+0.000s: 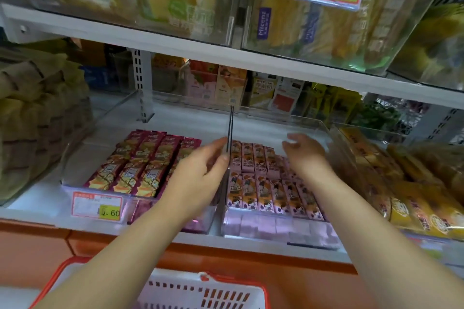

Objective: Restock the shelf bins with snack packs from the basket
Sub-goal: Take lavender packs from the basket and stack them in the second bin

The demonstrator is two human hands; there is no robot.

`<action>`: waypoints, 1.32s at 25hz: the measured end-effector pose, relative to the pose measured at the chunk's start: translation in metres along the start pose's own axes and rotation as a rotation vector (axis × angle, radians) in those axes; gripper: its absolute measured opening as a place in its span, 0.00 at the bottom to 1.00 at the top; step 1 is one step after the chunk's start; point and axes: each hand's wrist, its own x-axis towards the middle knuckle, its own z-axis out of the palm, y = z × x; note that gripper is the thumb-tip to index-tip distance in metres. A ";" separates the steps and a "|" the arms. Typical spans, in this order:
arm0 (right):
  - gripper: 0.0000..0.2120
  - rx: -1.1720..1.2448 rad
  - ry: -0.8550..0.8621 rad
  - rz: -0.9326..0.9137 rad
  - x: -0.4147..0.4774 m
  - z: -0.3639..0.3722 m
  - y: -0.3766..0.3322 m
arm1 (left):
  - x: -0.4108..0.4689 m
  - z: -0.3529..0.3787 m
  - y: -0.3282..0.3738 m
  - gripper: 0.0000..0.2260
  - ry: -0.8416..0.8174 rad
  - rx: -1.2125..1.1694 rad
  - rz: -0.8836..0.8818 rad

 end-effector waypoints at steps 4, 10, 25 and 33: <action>0.13 0.387 0.196 -0.503 -0.112 -0.009 -0.032 | -0.077 -0.023 -0.014 0.14 0.265 -0.115 0.103; 0.12 0.045 -0.741 -0.127 -0.255 0.126 0.058 | -0.224 -0.013 -0.165 0.12 -0.333 0.038 -0.590; 0.11 -0.015 -1.143 0.485 -0.360 0.263 0.137 | -0.288 -0.026 -0.203 0.17 -0.518 0.101 -0.902; 0.14 0.107 -0.687 0.075 -0.334 0.196 0.099 | -0.275 -0.002 -0.178 0.15 -0.303 -0.598 -1.227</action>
